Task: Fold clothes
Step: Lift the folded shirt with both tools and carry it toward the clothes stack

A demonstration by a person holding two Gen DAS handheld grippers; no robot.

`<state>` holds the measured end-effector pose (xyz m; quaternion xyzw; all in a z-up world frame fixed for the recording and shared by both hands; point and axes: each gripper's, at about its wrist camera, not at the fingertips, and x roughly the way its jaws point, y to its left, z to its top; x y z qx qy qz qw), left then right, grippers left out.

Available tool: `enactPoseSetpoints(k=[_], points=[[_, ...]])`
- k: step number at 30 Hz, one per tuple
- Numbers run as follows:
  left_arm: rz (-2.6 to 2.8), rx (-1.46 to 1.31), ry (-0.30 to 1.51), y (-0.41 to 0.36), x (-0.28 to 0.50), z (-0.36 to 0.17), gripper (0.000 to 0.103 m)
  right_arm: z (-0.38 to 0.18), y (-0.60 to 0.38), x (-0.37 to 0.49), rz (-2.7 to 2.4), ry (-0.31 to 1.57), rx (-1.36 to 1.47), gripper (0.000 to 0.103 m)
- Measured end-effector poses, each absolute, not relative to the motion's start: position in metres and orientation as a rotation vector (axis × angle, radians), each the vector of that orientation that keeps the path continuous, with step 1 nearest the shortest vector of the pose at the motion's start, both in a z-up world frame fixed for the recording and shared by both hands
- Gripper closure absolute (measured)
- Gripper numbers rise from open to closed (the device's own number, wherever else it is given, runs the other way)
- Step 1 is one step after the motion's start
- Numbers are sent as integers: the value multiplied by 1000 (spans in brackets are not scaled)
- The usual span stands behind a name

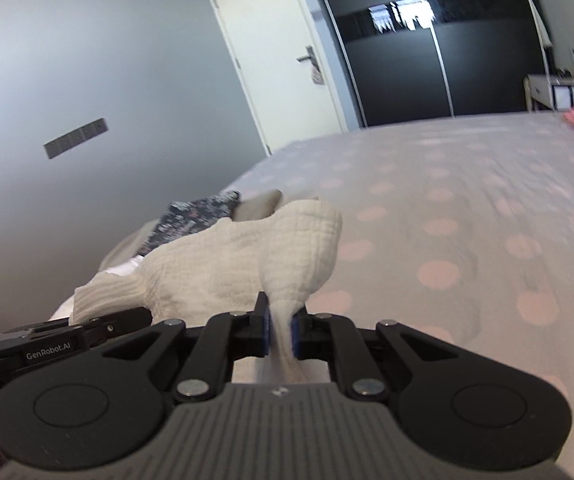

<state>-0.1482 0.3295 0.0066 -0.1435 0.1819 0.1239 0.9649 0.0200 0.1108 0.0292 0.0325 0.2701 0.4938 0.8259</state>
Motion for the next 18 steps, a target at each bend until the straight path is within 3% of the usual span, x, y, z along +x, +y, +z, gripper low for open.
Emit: enactPoseSetpoints(k=[18], points=[[506,-100,316,412,-274,121,94,110,238,-92,1317,474,60,92]])
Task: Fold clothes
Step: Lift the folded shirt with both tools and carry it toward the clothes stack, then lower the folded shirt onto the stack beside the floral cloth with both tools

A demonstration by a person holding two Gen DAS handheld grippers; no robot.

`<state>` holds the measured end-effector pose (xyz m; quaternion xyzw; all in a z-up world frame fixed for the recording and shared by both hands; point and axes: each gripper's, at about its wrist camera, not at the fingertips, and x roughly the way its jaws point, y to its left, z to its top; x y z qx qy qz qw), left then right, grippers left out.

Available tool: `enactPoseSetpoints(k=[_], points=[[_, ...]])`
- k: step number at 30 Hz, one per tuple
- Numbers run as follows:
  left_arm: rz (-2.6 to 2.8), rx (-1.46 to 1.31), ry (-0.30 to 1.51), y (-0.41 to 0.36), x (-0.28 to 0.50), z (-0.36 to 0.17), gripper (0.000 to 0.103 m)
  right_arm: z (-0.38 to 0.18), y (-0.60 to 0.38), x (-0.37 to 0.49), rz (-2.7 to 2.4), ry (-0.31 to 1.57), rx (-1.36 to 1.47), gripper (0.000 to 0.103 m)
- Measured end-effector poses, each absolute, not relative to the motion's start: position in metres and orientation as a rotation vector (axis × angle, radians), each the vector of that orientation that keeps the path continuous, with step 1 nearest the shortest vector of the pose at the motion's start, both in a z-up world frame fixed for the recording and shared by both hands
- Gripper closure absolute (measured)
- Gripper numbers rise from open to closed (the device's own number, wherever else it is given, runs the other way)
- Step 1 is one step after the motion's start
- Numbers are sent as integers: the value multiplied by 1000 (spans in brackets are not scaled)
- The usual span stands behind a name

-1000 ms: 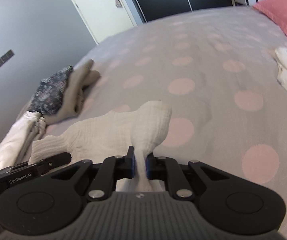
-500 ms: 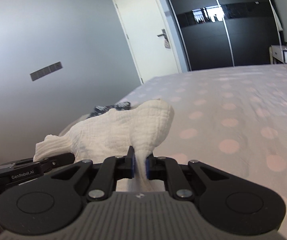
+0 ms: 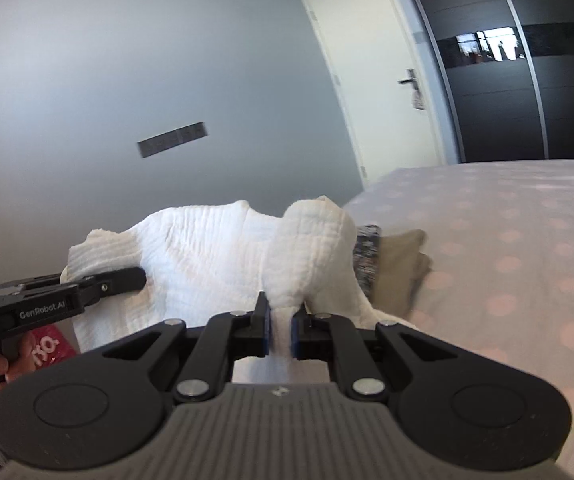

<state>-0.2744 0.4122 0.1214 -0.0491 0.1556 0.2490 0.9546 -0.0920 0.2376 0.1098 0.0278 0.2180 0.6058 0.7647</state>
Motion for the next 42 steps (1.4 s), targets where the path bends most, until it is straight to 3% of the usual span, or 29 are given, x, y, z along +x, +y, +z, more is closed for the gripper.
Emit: enactPoseSetpoints(k=[16,31,35,39,42], points=[[686,-13,379,529,-336,150,94,129,381,-189,1458,534,59,92],[645,-73,446,639,-260,92,94,102,501,-108,1336,514,-60,92],[653,-129,495,669,-238,59,93,76,537,-79,1338,608,-100,92],[680,-176,556,686,-221,20,88,51,551,-60,1314,677,-102,92],[718,-213,587,690,-217,0,75,33,561,-46,1296,726,-104,92]])
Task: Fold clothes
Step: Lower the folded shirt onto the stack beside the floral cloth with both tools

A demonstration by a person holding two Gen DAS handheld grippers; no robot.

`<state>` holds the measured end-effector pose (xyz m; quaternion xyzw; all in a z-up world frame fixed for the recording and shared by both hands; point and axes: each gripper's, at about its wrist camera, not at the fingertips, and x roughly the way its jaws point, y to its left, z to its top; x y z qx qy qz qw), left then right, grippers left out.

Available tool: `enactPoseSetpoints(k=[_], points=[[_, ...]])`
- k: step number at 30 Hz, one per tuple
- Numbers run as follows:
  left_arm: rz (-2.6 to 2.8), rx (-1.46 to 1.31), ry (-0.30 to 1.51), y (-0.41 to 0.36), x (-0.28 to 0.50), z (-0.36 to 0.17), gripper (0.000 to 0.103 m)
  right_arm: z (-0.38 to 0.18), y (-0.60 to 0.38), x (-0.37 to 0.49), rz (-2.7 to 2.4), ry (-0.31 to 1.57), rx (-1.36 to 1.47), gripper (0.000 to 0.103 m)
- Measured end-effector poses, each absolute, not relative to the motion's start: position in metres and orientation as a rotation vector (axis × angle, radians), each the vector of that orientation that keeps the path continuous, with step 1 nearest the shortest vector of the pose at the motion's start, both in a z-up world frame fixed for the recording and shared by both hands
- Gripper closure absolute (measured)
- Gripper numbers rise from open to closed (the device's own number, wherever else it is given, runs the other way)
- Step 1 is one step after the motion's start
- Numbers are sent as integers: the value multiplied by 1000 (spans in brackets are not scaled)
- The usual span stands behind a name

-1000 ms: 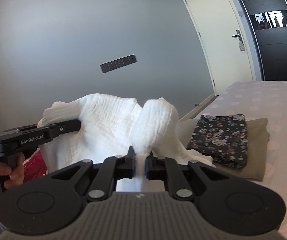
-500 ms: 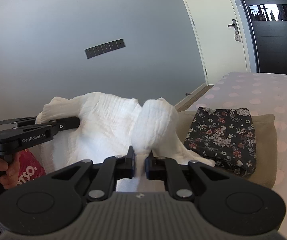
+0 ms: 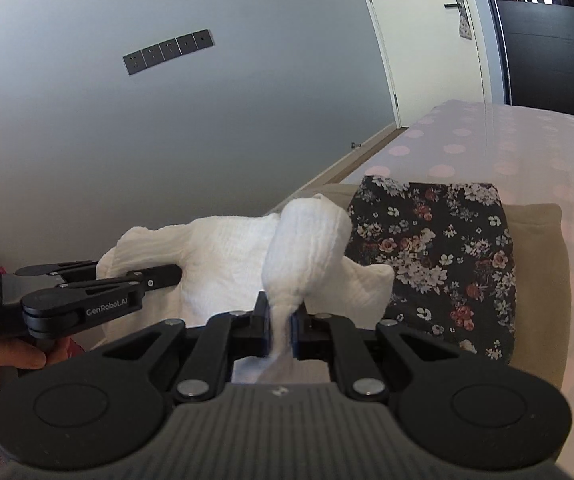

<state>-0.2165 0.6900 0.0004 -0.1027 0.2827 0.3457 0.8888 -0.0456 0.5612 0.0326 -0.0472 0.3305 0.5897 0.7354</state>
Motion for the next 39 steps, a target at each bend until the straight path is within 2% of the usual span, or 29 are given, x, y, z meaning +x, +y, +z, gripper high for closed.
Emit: enactPoseSetpoints(k=[2,3,6,9,11,15,16,22,26,31,33,34,35,36,37,39], points=[[741,-211,614,690,-219,-6,64,20,568,-36,1283,759,-105,92],[755,-205,623,689,-220,-7,53,14,571,-32,1277,775,-105,92],[786,-196,620,677,-232,-2,44,4,573,-24,1259,816,-119,87],[809,-193,648,662,-242,10,43,-4,574,-18,1240,856,-134,80],[802,-179,670,645,-246,21,43,-10,575,-13,1228,882,-145,60],[802,-193,701,613,-261,26,43,-17,562,-4,1205,924,-144,50],[803,-202,710,607,-266,25,43,-18,556,-1,1196,932,-142,43],[830,-290,735,577,-304,11,43,-30,497,4,1207,1086,-10,42],[843,-373,718,564,-325,0,43,-35,481,-1,1215,1131,48,32],[839,-377,718,554,-330,-7,44,-38,480,-8,1200,1118,75,32],[837,-370,716,555,-328,-6,48,-39,480,-10,1194,1113,86,32],[841,-363,715,557,-327,-5,49,-40,480,-11,1191,1110,91,36],[842,-362,718,561,-324,-5,49,-40,480,-13,1187,1108,96,49],[843,-369,726,567,-321,-7,52,-41,479,-14,1184,1105,101,57],[843,-376,734,573,-318,-10,56,-42,479,-15,1181,1102,107,62],[844,-390,749,585,-311,-15,58,-43,479,-18,1175,1097,117,63]])
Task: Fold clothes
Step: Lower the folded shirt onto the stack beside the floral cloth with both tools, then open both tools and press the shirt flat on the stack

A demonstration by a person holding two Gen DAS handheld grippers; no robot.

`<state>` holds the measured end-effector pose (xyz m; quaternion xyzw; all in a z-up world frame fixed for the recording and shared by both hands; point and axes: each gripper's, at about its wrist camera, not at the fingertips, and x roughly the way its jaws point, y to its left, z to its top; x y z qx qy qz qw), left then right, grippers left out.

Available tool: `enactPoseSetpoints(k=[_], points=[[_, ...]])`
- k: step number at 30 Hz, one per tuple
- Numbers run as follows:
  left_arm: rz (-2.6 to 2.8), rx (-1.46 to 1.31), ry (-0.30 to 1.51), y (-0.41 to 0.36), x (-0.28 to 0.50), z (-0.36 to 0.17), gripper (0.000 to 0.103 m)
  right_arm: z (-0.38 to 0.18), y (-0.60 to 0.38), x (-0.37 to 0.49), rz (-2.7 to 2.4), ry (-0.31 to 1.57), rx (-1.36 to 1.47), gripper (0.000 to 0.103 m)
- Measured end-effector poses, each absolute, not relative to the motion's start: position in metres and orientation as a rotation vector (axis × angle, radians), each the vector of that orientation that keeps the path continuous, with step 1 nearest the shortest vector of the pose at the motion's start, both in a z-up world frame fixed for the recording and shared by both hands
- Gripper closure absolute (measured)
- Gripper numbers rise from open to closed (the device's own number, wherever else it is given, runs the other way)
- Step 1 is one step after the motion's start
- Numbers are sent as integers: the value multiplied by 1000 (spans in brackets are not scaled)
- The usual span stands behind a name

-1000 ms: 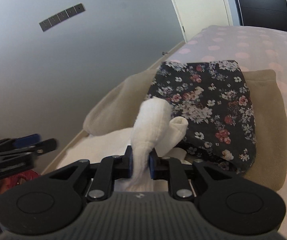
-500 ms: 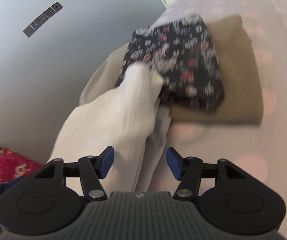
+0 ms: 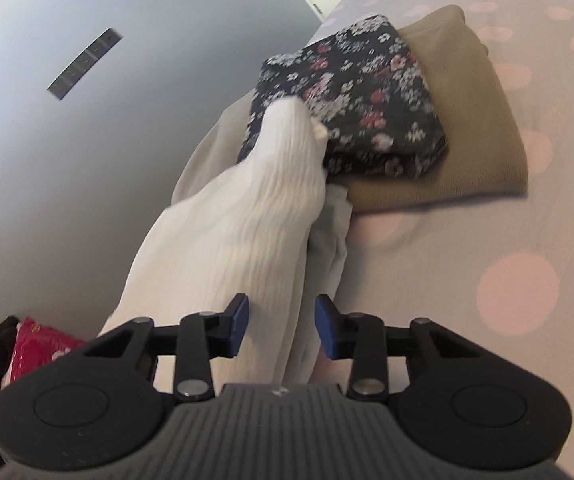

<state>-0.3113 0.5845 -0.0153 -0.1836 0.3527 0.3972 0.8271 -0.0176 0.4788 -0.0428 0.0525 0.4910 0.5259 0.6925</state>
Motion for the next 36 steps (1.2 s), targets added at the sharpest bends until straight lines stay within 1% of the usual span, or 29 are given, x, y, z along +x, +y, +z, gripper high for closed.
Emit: enactPoseSetpoints(k=[2,4,10,18,20,22,24,25,28,31,36], points=[[844,-404,765,596,-305,-21,62,-46,494,-13,1159,1085,76,75],[847,-418,784,608,-299,-27,67,-54,510,-11,1136,1091,10,78],[843,-420,832,624,-291,-51,65,-84,542,-14,1132,1077,-73,78],[851,-427,848,622,-289,-53,65,-86,546,-19,1137,1046,-117,78],[856,-409,822,613,-294,-45,64,-78,536,-18,1133,1035,-115,77],[865,-401,800,604,-301,-38,62,-66,519,-20,1139,1014,-99,77],[864,-392,788,593,-308,-29,62,-53,500,-25,1167,992,-74,74],[861,-387,787,588,-311,-26,62,-48,491,-30,1184,980,-69,72],[853,-362,793,574,-318,-20,62,-37,467,-52,1240,945,-76,72],[857,-341,816,564,-321,-21,62,-33,448,-78,1281,915,-102,72],[884,-359,886,567,-324,-39,62,-46,451,-115,1321,904,-197,73]])
